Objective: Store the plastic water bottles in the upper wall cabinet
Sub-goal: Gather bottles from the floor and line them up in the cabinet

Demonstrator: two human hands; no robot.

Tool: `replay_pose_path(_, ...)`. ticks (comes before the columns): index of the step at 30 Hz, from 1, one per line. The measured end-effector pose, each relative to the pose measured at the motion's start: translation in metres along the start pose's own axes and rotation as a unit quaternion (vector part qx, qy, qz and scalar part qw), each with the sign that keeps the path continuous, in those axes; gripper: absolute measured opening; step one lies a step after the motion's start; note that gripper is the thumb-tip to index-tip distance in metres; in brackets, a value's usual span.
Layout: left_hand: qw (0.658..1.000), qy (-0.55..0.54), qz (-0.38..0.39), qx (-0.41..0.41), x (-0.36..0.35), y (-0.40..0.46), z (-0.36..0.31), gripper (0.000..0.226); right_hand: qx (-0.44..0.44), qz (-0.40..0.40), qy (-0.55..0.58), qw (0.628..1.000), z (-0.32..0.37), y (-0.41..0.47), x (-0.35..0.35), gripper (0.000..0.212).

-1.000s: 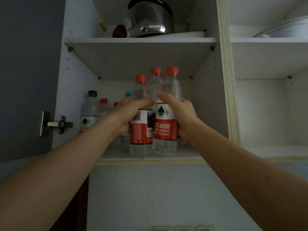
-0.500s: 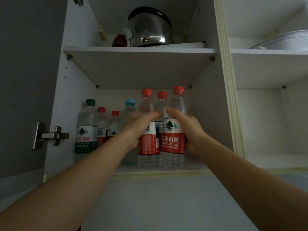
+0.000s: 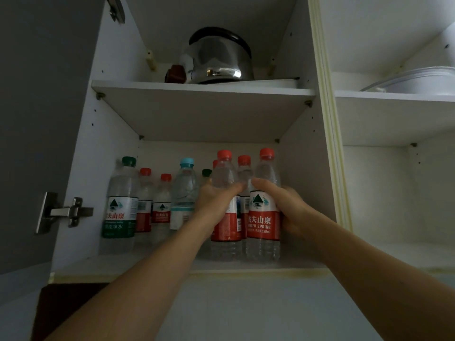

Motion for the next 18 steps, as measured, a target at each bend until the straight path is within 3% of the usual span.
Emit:
replay_pose_path(4, 0.998, 0.058, 0.017, -0.01, 0.003, -0.014, 0.004, 0.053, 0.016, 0.003, -0.027, 1.0, 0.007, -0.005, 0.002, 0.069)
replay_pose_path(7, 0.992, 0.125, 0.024, -0.025, 0.004, -0.027, 0.006, 0.069, 0.017, 0.0, -0.053, 0.998, 0.011, -0.009, 0.004, 0.057)
replay_pose_path(13, 0.965, 0.251, 0.055, -0.059, 0.015, -0.057, 0.006, 0.073, 0.019, -0.03, -0.13, 0.991, 0.022, -0.018, 0.017, 0.062)
replay_pose_path(18, 0.941, 0.301, 0.073, -0.135, 0.02, -0.076, 0.001, 0.122, 0.012, -0.08, -0.131, 0.988, 0.026, -0.025, 0.022, 0.063)
Point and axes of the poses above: each hand's wrist, its own y-axis towards the middle knuckle, its own x-axis out of the back of the hand, z = x × y, the point moved 4 cm from there along y, towards the middle knuckle, and after that the axes turned 14 degrees about -y, right-handed, at the moved point
